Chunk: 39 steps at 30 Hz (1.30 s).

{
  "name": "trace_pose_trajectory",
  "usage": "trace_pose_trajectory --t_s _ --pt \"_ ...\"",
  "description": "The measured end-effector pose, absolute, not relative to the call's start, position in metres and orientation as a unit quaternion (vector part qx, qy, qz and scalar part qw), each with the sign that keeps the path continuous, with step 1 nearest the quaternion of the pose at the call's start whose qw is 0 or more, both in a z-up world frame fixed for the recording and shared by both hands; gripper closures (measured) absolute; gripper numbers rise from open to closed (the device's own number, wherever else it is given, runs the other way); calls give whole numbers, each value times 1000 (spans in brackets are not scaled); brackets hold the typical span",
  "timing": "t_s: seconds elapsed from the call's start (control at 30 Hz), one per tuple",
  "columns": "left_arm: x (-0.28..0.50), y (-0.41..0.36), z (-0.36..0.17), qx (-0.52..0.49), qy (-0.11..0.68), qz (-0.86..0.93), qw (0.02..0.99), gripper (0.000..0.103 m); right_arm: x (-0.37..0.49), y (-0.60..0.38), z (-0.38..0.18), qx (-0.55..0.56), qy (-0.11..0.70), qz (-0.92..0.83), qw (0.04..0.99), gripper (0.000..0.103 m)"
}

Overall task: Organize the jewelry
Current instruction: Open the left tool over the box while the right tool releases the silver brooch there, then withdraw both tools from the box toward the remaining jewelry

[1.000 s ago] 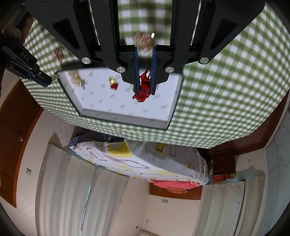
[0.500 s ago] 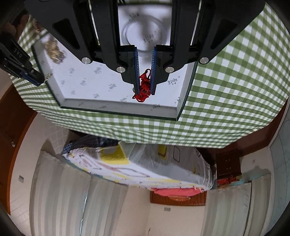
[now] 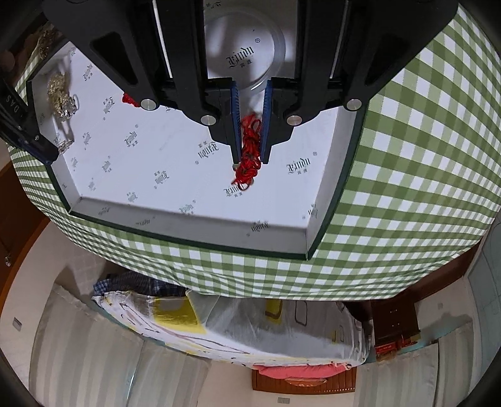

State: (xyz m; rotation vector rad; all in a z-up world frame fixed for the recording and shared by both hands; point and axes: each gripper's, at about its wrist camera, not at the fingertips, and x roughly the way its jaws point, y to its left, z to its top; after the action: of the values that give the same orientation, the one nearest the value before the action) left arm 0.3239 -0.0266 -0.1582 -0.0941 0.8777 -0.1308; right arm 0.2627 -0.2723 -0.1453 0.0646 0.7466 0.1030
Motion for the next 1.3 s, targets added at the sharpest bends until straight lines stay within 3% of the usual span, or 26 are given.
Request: trace_pose_trajectory --t_s 0.13,0.27,0.37,0.5,0.9,1.3 --pt "321 -26 -161 -47 426 -63 901 88 266 -274 -148 37 370 50 927 81" --pt "318 -28 -162 -46 423 -60 903 69 266 -274 -149 39 369 50 927 77" --pt "315 -30 -161 -46 419 -65 904 61 265 -274 -148 38 364 48 930 67" --pt "311 -35 -156 -38 410 -69 909 51 261 -275 -143 38 353 48 934 66" --pt "265 -26 -117 -58 354 -78 930 46 214 -277 -111 52 304 43 950 57" --pt "186 -16 -116 -54 339 -65 937 45 151 -273 -127 41 313 37 948 57"
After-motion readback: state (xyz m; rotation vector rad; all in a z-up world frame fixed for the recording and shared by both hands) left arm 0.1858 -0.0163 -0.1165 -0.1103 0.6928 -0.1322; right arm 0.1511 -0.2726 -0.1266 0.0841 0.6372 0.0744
